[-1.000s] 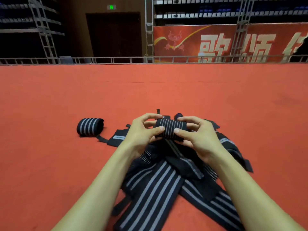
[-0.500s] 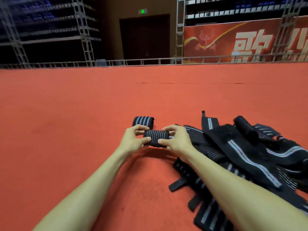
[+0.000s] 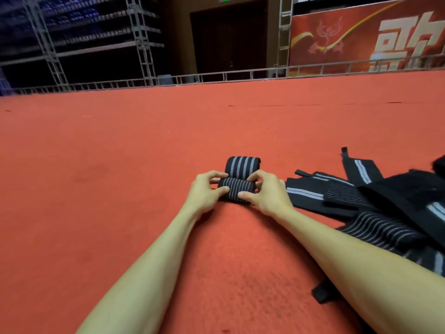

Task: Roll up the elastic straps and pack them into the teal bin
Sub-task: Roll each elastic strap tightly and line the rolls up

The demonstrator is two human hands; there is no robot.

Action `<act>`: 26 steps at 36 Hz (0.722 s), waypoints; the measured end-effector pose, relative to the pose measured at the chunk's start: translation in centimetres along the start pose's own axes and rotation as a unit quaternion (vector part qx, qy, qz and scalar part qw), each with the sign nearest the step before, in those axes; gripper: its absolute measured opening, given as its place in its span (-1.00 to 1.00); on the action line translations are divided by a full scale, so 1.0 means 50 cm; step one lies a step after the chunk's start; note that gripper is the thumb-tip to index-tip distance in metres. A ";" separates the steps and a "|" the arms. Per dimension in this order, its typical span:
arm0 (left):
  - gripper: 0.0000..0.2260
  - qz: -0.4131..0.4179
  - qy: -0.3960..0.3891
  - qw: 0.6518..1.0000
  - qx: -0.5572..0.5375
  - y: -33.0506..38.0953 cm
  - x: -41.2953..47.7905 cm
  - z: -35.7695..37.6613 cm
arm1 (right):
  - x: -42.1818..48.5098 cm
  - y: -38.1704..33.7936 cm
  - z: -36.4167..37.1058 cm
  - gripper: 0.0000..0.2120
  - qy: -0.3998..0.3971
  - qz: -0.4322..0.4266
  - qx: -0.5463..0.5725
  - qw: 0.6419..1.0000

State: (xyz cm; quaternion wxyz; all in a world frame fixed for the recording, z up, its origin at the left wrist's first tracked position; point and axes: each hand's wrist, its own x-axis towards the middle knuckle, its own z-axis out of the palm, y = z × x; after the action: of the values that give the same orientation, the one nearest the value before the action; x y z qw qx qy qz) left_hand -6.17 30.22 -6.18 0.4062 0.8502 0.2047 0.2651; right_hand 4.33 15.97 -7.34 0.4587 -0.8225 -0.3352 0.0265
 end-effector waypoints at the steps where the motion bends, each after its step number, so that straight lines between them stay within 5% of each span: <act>1: -0.71 0.017 0.003 1.000 0.008 -0.003 0.000 0.004 | 0.002 -0.001 -0.002 -0.62 0.003 -0.002 0.001 1.000; 5: -0.73 0.068 0.025 0.997 0.035 -0.010 -0.003 0.022 | 0.003 -0.008 -0.008 -0.63 -0.007 -0.043 -0.022 0.999; 9: -0.81 0.052 0.032 0.997 0.057 -0.015 0.002 0.026 | 0.006 0.000 -0.007 -0.76 -0.003 -0.021 0.017 1.000; 20: -0.71 0.030 0.035 0.989 0.137 -0.004 -0.008 0.038 | 0.013 0.003 0.001 -0.63 -0.015 -0.030 -0.091 0.995; 26: -0.72 0.024 0.040 0.986 0.161 0.029 -0.025 0.026 | -0.041 -0.040 -0.113 -0.70 -0.040 -0.067 -0.061 0.995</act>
State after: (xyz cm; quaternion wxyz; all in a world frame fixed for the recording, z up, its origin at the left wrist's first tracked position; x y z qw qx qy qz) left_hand -6.14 27.90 -6.05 0.2487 0.8978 0.2405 0.2725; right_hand 3.66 11.35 -3.09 0.3948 -0.8228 -0.4087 0.0079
